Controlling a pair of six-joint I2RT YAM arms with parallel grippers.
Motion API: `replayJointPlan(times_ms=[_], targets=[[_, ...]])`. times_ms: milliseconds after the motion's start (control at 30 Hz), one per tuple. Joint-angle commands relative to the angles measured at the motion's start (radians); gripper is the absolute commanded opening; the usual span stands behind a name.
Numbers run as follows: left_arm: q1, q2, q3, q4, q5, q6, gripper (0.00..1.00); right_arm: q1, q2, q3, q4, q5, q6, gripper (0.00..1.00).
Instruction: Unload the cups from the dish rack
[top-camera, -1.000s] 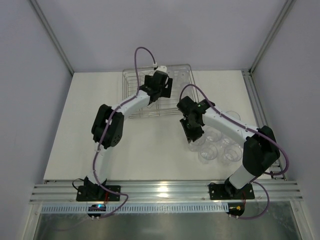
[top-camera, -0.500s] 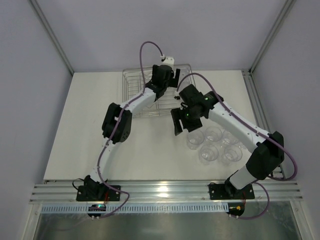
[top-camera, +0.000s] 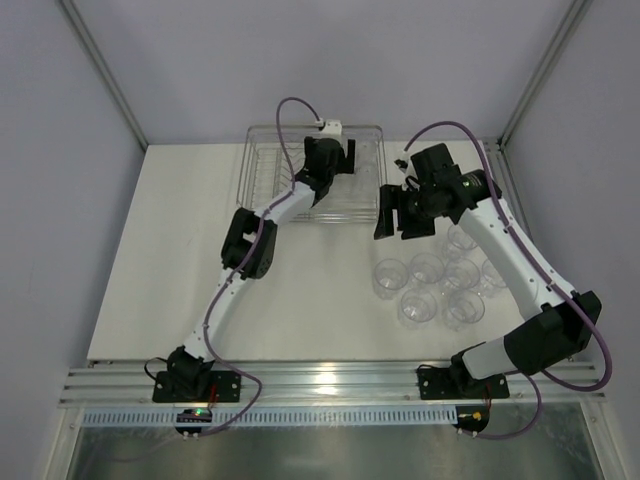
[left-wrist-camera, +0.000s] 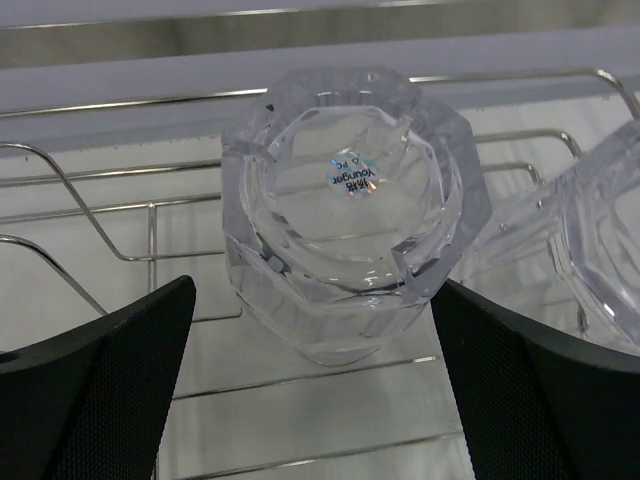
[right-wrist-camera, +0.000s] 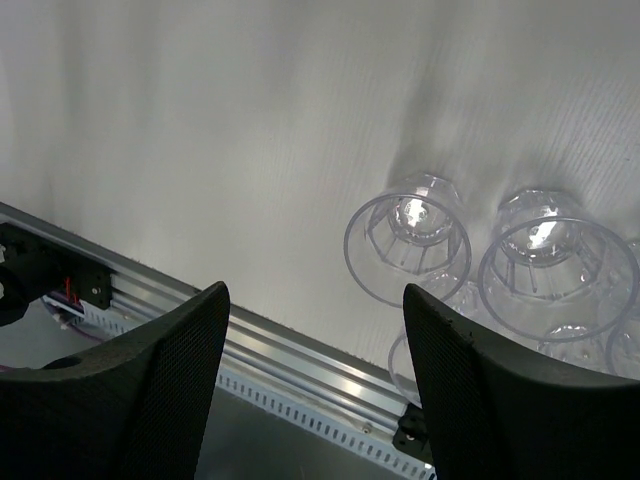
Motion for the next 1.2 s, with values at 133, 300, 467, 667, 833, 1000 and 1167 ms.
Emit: replayJointPlan(times_ms=[133, 300, 467, 667, 833, 1000, 1167], targets=[[0.035, 0.05, 0.08, 0.206, -0.025, -0.036, 1.0, 0.0, -0.019, -0.017, 0.015, -0.028, -0.014, 0.73], [0.035, 0.052, 0.075, 0.211, 0.007, -0.06, 0.74, -0.001, -0.013, -0.028, 0.021, -0.037, -0.017, 0.71], [0.033, -0.016, -0.014, 0.214, 0.007, -0.096, 0.26, -0.004, -0.02, -0.031, 0.021, -0.029, -0.017, 0.7], [0.032, -0.195, -0.227, 0.308, -0.054, -0.085, 0.0, -0.009, -0.031, -0.031, 0.037, -0.022, -0.008, 0.69], [0.032, -0.358, -0.345, 0.331, -0.091, -0.094, 0.0, -0.007, -0.043, -0.049, 0.083, -0.029, 0.015, 0.69], [0.032, -0.596, -0.517, 0.231, -0.073, -0.241, 0.0, -0.007, -0.077, -0.078, 0.158, -0.048, 0.044, 0.69], [0.033, -0.847, -0.753, 0.205, 0.03, -0.44, 0.0, -0.013, -0.128, -0.161, 0.308, -0.143, 0.111, 0.69]])
